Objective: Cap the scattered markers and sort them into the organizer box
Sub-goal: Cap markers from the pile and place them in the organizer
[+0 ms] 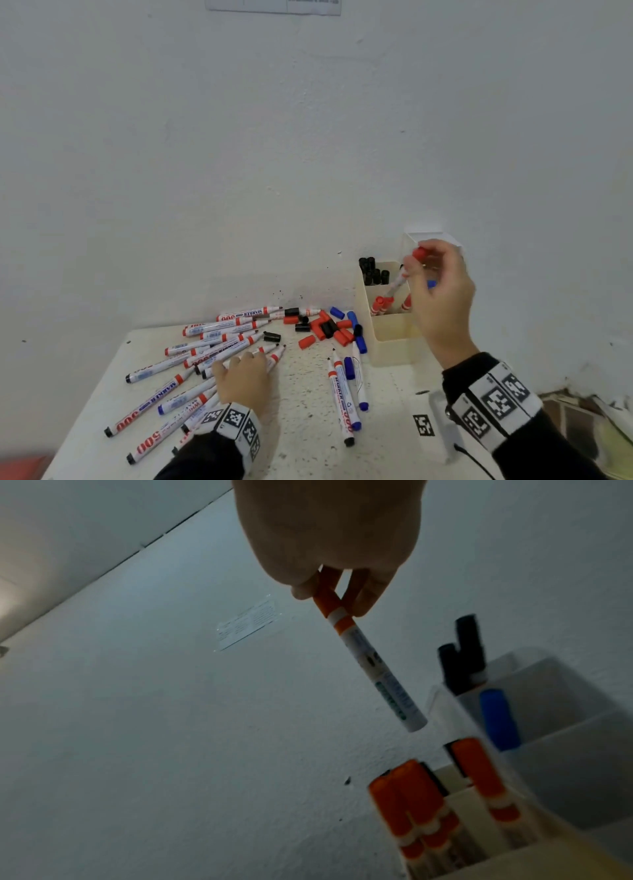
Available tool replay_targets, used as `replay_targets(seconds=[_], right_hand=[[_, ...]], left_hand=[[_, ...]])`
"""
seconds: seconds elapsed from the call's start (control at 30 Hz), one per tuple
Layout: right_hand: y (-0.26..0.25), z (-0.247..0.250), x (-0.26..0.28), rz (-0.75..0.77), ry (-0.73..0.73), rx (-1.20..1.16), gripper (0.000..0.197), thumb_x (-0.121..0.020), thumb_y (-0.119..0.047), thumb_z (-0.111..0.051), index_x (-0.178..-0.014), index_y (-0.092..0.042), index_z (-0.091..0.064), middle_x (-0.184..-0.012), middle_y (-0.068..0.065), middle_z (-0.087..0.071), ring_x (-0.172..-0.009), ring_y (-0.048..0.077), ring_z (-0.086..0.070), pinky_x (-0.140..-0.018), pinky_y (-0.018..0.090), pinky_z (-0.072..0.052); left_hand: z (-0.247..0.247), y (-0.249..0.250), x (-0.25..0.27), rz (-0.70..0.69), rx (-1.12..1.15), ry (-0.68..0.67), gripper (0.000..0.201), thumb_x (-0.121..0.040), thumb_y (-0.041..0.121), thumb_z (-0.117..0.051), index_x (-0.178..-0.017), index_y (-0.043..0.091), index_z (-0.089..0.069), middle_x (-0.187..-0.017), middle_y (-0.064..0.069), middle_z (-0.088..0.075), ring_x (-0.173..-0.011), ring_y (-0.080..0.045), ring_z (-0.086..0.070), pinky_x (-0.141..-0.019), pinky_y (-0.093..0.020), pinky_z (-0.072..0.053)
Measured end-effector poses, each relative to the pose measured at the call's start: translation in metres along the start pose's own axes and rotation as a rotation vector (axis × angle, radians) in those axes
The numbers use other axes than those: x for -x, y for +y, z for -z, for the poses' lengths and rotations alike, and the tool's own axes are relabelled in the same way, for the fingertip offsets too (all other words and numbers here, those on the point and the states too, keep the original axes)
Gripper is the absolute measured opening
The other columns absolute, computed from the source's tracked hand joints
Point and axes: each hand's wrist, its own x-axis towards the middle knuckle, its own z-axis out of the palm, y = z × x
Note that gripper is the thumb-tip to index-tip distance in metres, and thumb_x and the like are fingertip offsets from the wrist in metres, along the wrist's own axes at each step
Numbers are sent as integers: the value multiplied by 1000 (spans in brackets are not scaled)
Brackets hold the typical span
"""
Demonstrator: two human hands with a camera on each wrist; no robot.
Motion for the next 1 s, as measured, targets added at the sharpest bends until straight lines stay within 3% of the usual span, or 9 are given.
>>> replay_targets(seconds=[0.13, 0.23, 0.3, 0.37, 0.57, 0.73, 0.87, 0.93, 1.0], right_hand=[[17, 28, -2, 65, 123, 82, 22, -86, 2, -59, -106, -5, -55, -92, 4, -57, -81, -14, -54, -75, 4, -45], [35, 41, 10, 56, 153, 132, 20, -86, -2, -59, -105, -6, -55, -92, 4, -59, -82, -2, -56, -79, 7, -45], [47, 44, 20, 51, 148, 184, 18, -86, -3, -57, -103, 0, -56, -91, 5, -57, -78, 7, -53, -79, 5, -44], [59, 44, 28, 39, 142, 221, 17, -84, -3, -56, -101, 3, -57, -91, 5, -56, -80, 5, -50, -80, 2, -42], [93, 33, 37, -53, 129, 283, 17, -85, 7, -58, -101, 3, -55, -94, 19, -56, -85, 25, -56, -80, 3, -42], [92, 31, 26, -19, 143, 300, 15, -84, 7, -59, -98, 3, -56, -93, 13, -54, -84, 18, -52, -79, 5, -42], [100, 28, 29, -206, 70, 280, 14, -86, 1, -59, -99, 0, -58, -99, 13, -56, -87, 21, -57, -79, 20, -50], [107, 26, 33, -304, 5, 324, 11, -89, -2, -55, -98, 0, -61, -96, 14, -61, -84, 21, -56, -76, 29, -46], [113, 23, 36, -377, -84, 397, 16, -93, -6, -49, -93, 2, -63, -89, 17, -64, -76, 21, -53, -71, 28, -38]], left_hand=[[-4, 2, -2, 31, 29, 17, 31, -94, 24, -39, -124, 29, -48, -120, 10, -57, -114, -12, -51, -107, -41, -25], [-6, 3, -2, 58, 96, 112, 29, -94, 35, -39, -120, 32, -53, -114, 14, -60, -107, -9, -56, -103, -40, -28], [-6, 2, -3, -1, 130, 82, 32, -96, 37, -36, -125, 30, -47, -123, 11, -56, -115, -11, -52, -107, -43, -28], [-2, 0, -3, -32, 156, 55, 34, -97, 36, -36, -129, 28, -44, -129, 9, -52, -121, -13, -49, -109, -43, -28], [2, 0, -1, -58, 190, 47, 34, -97, 35, -36, -129, 27, -43, -130, 8, -51, -120, -12, -48, -107, -40, -31], [2, 0, 0, -59, 209, 41, 35, -97, 35, -36, -130, 27, -42, -130, 8, -50, -120, -12, -48, -107, -40, -31], [2, 1, 0, -60, 221, 45, 35, -97, 36, -37, -130, 27, -43, -131, 8, -50, -120, -12, -48, -106, -40, -31], [2, 1, 0, -61, 236, 53, 35, -96, 36, -37, -130, 27, -43, -130, 9, -50, -119, -12, -49, -106, -40, -31], [1, 1, 0, -62, 247, 60, 35, -96, 36, -37, -129, 28, -43, -129, 9, -51, -118, -11, -49, -107, -40, -31]])
